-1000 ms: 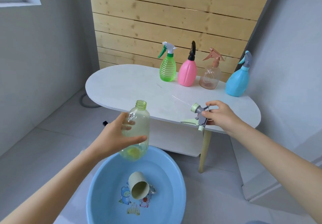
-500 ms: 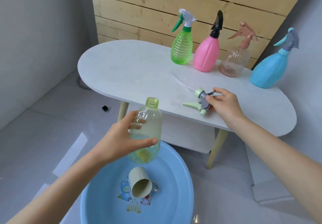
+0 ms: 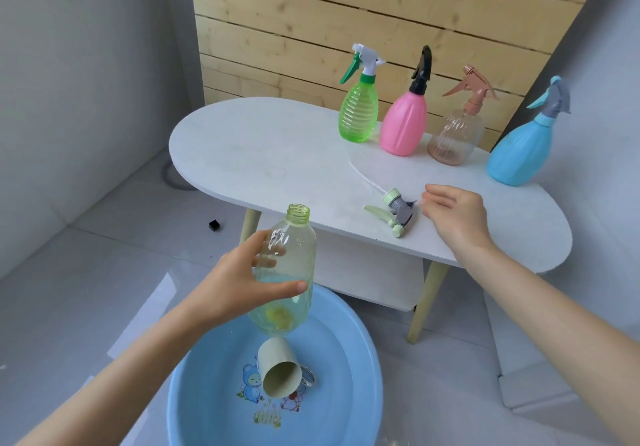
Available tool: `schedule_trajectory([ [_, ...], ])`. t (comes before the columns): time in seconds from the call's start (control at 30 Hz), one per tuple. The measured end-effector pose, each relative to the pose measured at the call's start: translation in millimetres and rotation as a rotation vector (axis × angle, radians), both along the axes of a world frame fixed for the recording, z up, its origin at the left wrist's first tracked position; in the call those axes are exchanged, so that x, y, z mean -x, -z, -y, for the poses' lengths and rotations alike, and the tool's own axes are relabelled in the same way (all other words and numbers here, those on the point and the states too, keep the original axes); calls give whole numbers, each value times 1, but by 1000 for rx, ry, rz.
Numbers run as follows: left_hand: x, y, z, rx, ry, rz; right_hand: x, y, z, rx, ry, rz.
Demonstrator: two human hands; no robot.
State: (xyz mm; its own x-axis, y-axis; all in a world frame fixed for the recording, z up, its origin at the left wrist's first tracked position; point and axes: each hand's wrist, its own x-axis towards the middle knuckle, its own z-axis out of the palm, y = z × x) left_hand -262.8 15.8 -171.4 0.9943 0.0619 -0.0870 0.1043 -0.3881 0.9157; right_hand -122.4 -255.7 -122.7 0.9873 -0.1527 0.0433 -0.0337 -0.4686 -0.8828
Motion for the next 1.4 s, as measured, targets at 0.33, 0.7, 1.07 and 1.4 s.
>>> schedule_trajectory([
  [0.33, 37, -12, 9, -14, -71, -4, 80, -30, -11, -224, -369, 85],
  [0.7, 74, 51, -6, -9, -232, -152, 87, 89, -49, -156, -594, -189],
  [1.07, 88, 155, -28, -20, -275, -325, 83, 233, -74, 443, -903, -552],
  [1.4, 86, 213, -25, -60, -218, -330, 94, 326, -82, 788, -993, -625],
])
